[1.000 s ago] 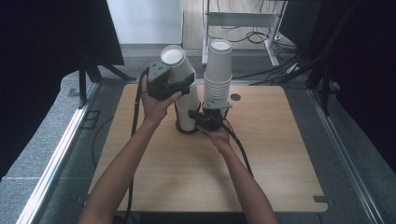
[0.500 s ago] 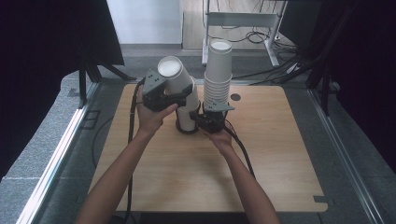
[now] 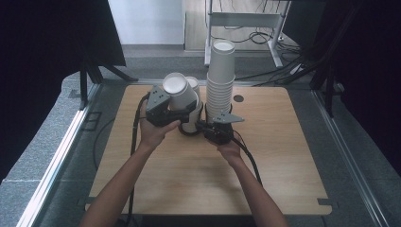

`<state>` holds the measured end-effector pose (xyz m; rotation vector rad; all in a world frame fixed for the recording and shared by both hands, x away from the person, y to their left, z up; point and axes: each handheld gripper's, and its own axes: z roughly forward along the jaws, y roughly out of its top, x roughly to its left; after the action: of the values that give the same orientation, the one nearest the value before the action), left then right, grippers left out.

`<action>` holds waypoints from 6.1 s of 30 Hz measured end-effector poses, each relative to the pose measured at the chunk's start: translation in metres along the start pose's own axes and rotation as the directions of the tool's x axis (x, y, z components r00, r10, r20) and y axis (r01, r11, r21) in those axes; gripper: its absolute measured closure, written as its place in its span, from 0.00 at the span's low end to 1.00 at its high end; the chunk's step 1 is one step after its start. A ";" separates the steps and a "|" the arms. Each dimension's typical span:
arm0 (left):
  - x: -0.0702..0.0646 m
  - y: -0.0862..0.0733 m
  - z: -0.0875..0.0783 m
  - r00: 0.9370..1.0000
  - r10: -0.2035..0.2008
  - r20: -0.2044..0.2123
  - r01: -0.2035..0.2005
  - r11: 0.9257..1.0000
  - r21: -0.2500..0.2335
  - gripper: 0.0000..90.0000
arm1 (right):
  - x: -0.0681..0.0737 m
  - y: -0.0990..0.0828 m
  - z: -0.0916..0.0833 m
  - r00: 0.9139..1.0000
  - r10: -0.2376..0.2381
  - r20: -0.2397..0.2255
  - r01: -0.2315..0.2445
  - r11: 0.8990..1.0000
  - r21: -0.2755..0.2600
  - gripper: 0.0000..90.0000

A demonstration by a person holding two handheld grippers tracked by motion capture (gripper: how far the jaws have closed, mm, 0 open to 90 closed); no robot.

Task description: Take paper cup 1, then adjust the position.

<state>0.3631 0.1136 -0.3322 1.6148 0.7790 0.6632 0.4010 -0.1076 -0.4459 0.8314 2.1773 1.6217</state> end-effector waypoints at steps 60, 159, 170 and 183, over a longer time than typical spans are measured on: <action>-0.048 -0.136 -0.016 0.997 -0.047 0.055 0.033 0.974 0.222 0.13 | 0.037 -0.071 -0.094 0.996 -0.019 0.090 0.016 0.999 0.039 0.34; -0.099 -0.162 0.019 0.960 -0.047 0.274 -0.072 0.909 0.409 0.04 | 0.051 -0.069 -0.089 0.961 0.264 -0.078 -0.273 0.952 -0.139 0.25; -0.102 -0.165 0.019 0.965 -0.002 0.263 -0.110 0.905 0.412 0.06 | 0.047 -0.070 -0.089 0.955 0.283 -0.089 -0.292 0.950 -0.113 0.24; -0.107 -0.167 0.020 0.962 0.044 0.268 -0.157 0.896 0.416 0.09 | 0.052 -0.072 -0.083 0.959 0.269 -0.083 -0.276 0.958 -0.076 0.25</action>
<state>0.2906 0.0362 -0.5014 2.1138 0.6862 0.3543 0.2947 -0.1540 -0.4825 1.1039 2.0955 1.8880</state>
